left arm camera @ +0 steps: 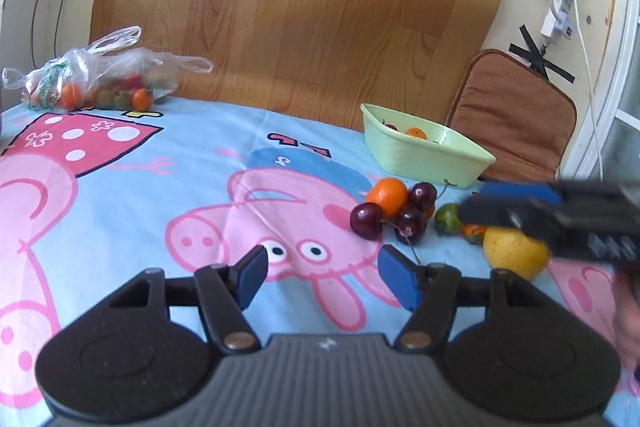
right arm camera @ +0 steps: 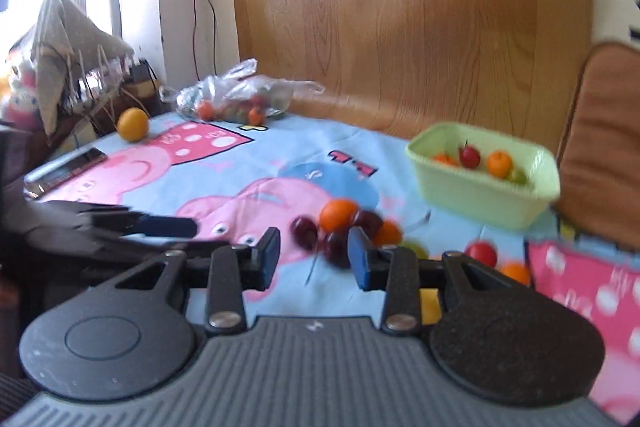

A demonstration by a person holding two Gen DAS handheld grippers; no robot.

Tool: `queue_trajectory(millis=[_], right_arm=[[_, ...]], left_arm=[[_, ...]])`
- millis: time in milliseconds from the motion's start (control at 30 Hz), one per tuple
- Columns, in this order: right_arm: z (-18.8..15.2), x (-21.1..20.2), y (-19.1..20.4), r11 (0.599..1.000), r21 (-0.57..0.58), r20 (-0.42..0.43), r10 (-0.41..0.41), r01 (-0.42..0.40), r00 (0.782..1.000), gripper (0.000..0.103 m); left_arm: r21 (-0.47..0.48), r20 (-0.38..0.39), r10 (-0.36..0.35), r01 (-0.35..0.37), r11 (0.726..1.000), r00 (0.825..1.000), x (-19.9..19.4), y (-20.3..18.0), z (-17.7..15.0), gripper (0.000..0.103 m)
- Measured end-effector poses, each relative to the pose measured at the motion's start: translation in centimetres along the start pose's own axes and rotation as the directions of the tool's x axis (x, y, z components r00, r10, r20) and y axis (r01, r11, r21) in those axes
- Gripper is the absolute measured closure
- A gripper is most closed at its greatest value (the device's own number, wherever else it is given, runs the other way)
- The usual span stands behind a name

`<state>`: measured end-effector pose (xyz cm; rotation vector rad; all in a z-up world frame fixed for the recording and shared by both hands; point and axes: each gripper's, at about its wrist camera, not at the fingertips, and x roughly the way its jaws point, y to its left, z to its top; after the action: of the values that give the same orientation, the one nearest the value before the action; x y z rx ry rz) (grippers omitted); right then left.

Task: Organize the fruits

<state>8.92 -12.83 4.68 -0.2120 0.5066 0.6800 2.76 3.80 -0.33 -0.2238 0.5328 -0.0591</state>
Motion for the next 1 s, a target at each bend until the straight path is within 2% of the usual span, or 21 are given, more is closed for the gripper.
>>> queue_trajectory(millis=[67, 200, 300, 367, 533, 633, 700, 800, 867, 900, 967, 1000], right_arm=[[2.0, 2.3, -0.9, 1.0, -0.016, -0.058, -0.01, 0.009, 0.998, 0.063], [5.0, 7.2, -2.8, 0.998, 0.062, -0.189, 0.033, -0.021, 0.981, 0.063], [5.3, 10.0, -3.3, 0.993, 0.116, -0.279, 0.06, -0.028, 0.958, 0.064], [4.6, 10.4, -3.5, 0.99, 0.142, -0.325, 0.064, -0.018, 0.944, 0.071], [2.4, 6.2, -3.0, 0.985, 0.156, -0.281, 0.119, -0.077, 0.952, 0.072], [0.1, 3.5, -1.5, 0.988, 0.102, -0.263, 0.142, -0.119, 0.954, 0.073], [-0.9, 1.6, -0.6, 0.987, 0.061, -0.216, 0.156, -0.146, 0.964, 0.073], [-1.3, -1.9, -0.7, 0.994, 0.053, -0.08, 0.104, -0.099, 0.991, 0.072], [-1.9, -4.3, -1.3, 0.993, 0.08, 0.005, 0.088, -0.088, 0.996, 0.067], [-2.3, -5.2, -1.8, 0.993, 0.093, 0.034, 0.071, -0.074, 0.997, 0.062], [-3.5, -6.4, -2.5, 0.991, 0.12, 0.058, 0.045, -0.052, 0.997, 0.061], [-4.1, -6.9, -2.8, 0.99, 0.136, 0.054, 0.04, -0.047, 0.998, 0.061]], left_arm=[[0.004, 0.009, -0.003, 0.003, 1.0, 1.0, -0.1, 0.0, 0.0, 0.041], [0.027, 0.035, -0.003, 0.002, 1.0, 0.999, -0.5, -0.4, -0.1, 0.04], [0.024, 0.05, -0.007, 0.006, 1.0, 0.999, -0.8, -0.4, -0.2, 0.039], [0.01, 0.052, -0.012, 0.012, 1.0, 0.999, -0.9, -0.2, -0.2, 0.037], [-0.02, 0.048, -0.038, 0.039, 0.999, 0.998, -0.7, 0.4, 0.0, 0.032], [-0.019, 0.045, -0.054, 0.054, 0.998, 0.998, -0.6, 0.4, 0.1, 0.03], [-0.015, 0.045, -0.08, 0.081, 0.997, 0.996, -0.7, 0.3, 0.1, 0.029], [-0.001, 0.053, -0.111, 0.111, 0.994, 0.992, -1.0, 0.1, 0.1, 0.026], [-0.013, 0.038, -0.151, 0.151, 0.988, 0.988, -1.3, -0.2, -0.1, 0.024], [-0.026, 0.025, -0.174, 0.175, 0.984, 0.984, -1.3, -0.5, -0.3, 0.024], [-0.031, 0.006, -0.215, 0.215, 0.976, 0.977, -1.7, -1.5, -0.8, 0.024], [-0.019, 0.005, -0.222, 0.222, 0.975, 0.975, -2.1, -2.1, -1.1, 0.02]])
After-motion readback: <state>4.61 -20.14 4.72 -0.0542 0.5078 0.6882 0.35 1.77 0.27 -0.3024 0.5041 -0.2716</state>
